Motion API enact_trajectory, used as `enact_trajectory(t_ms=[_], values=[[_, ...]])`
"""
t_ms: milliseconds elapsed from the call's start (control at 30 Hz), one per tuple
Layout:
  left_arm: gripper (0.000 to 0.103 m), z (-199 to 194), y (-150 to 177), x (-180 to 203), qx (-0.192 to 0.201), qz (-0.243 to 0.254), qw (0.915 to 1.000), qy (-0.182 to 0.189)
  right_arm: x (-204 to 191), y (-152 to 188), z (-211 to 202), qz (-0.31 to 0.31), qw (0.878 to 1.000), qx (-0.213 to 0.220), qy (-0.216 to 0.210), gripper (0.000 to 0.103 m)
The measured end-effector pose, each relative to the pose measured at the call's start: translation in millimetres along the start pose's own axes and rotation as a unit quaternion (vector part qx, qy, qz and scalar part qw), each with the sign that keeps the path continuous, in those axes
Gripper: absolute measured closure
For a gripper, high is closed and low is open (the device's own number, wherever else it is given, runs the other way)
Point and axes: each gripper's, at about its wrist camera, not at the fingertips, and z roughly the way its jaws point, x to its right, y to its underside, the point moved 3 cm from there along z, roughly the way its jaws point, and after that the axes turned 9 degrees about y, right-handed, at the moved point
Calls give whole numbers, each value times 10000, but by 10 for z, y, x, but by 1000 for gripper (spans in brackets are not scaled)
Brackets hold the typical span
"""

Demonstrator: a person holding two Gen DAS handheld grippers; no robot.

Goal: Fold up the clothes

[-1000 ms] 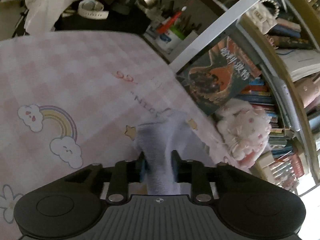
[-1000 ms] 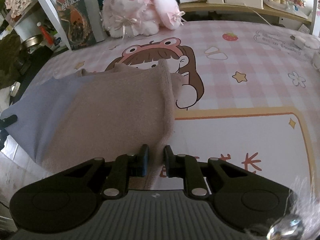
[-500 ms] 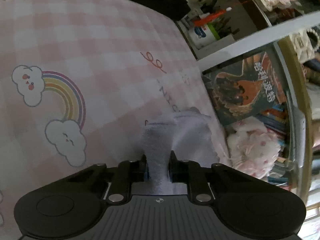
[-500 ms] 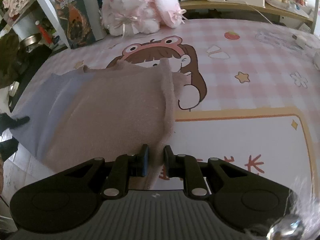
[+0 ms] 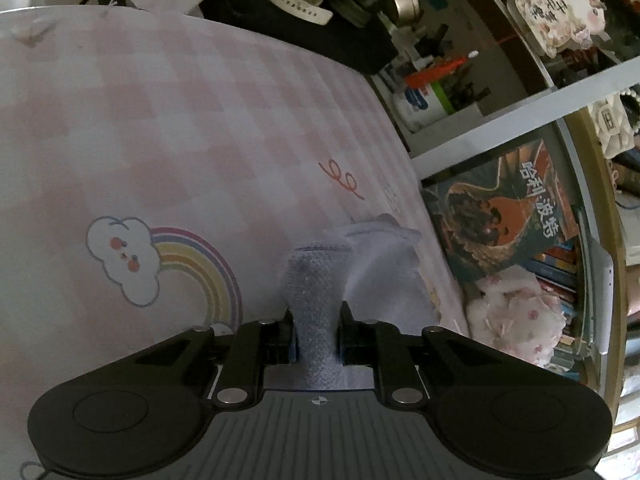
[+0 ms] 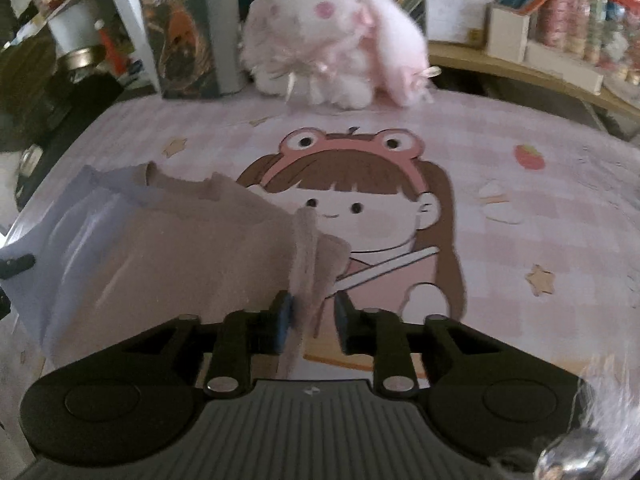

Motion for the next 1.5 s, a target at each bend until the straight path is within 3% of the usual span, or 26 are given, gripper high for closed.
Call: enact_trajectory(t_ms=[200,333,500,600,733,833,867,933,1033,1067,1167,1200,1267,1433,1500], values=[[88,-69,35,260,191,370,9991,21,90,20,94,368,9984,-126,-422,95],[88,-157,128,714,264,1104,9934,186,172,31,117,549,9960,-140,-685,95],[88,-232,467,1444,251,2143,9751,514,261,62,153,717,9925,-116,-984,95],[88,-245,830,1903,105,2927,9536,704,329,83,173,850,9892,-123,-1183,95],[87,-205,1500,2305,-392,4018,9118,754,372,88,192,795,9874,-106,-1362,95],[86,-26,2089,2313,-1003,4718,8749,439,392,83,203,711,9867,-108,-1460,95],[81,40,2289,2305,-1214,4940,8603,318,399,81,207,698,9862,-116,-1494,95],[77,170,2670,2217,-1536,5482,8221,-51,414,78,214,673,9853,-133,-1562,95],[58,246,3083,2072,-1636,6360,7532,-393,433,71,228,648,9842,-172,-1637,95],[50,252,3170,2046,-1620,6564,7354,-463,438,69,232,643,9839,-187,-1656,95],[47,237,3333,2016,-1488,6997,6963,-593,445,59,238,613,9835,-219,-1685,94],[47,231,3345,2021,-1492,7026,6931,-615,444,55,232,559,9847,-209,-1637,93],[41,206,3279,2068,-1588,6839,7100,-545,447,44,203,387,9885,-145,-1457,76],[36,-102,3065,2203,-1727,6035,7784,81,573,42,-6,445,9891,116,-1399,71],[36,-276,2901,2264,-1601,5697,8055,313,606,52,-127,553,9872,205,-1479,71]])
